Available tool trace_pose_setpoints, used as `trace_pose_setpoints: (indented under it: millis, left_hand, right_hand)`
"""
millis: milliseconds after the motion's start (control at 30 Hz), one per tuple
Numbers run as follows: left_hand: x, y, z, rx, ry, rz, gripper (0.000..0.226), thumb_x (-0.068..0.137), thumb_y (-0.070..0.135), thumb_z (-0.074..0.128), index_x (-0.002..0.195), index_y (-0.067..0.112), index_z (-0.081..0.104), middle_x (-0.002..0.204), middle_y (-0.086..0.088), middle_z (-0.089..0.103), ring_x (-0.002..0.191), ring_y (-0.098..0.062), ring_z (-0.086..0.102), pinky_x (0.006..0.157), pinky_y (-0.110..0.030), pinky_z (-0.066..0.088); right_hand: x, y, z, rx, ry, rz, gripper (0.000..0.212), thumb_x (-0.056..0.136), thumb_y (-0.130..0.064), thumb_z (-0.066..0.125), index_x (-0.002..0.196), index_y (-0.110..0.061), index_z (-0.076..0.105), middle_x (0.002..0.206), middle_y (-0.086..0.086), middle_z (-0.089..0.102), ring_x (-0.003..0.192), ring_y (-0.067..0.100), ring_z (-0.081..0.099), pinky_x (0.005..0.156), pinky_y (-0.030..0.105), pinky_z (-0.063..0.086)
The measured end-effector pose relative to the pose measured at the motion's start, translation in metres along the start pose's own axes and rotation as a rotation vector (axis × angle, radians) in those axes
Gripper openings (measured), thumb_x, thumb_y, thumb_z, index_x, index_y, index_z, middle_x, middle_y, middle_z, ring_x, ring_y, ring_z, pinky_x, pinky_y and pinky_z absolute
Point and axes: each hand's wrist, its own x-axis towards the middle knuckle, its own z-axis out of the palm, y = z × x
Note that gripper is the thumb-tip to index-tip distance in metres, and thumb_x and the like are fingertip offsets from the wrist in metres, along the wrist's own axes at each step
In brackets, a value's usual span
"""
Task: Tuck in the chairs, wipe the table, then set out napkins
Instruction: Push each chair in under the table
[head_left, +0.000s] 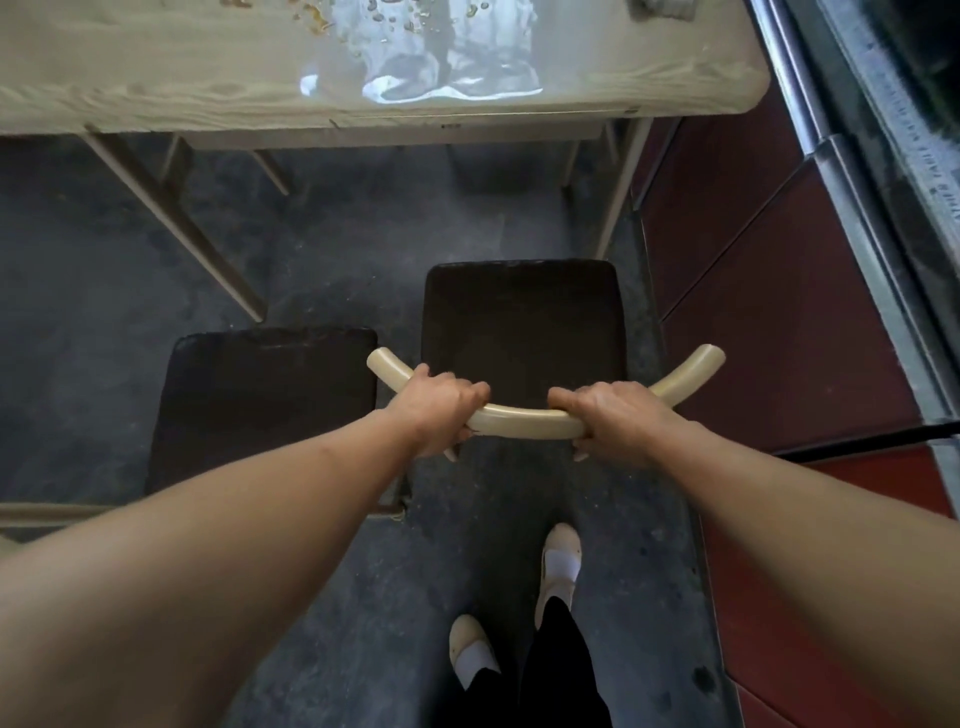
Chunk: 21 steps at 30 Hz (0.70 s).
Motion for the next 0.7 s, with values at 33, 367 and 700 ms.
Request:
trace_pose_setpoints:
  millis: [33, 367, 700]
  left_hand:
    - [0.006, -0.005, -0.002, 0.015, 0.037, -0.016, 0.023, 0.088, 0.027, 0.060, 0.108, 0.022, 0.048, 0.109, -0.001, 0.063, 0.107, -0.025, 0.054, 0.100, -0.047, 0.033]
    - [0.088, -0.039, -0.037, 0.124, 0.270, -0.262, 0.043, 0.087, 0.028, 0.065, 0.123, 0.017, 0.046, 0.120, -0.007, 0.053, 0.121, -0.031, 0.045, 0.113, -0.063, 0.016]
    - [0.164, -0.065, -0.086, 0.109, 0.340, -0.492, 0.029, 0.089, 0.013, 0.062, 0.117, 0.014, 0.054, 0.127, -0.013, 0.033, 0.108, -0.032, 0.041, 0.083, -0.040, 0.046]
  right_hand:
    - [0.005, 0.004, -0.004, -0.037, 0.050, -0.001, 0.038, 0.089, -0.028, 0.062, 0.119, -0.028, 0.039, 0.110, -0.002, 0.062, 0.099, 0.021, 0.063, 0.084, 0.039, 0.051]
    - [0.081, 0.052, -0.046, -0.190, 0.281, 0.188, 0.048, 0.092, -0.028, 0.059, 0.133, -0.028, 0.034, 0.116, 0.002, 0.058, 0.109, 0.025, 0.053, 0.093, 0.041, 0.036]
    - [0.157, 0.099, -0.098, -0.143, 0.321, 0.240, 0.043, 0.088, -0.024, 0.065, 0.124, -0.026, 0.042, 0.115, 0.005, 0.059, 0.109, 0.029, 0.052, 0.098, 0.045, 0.036]
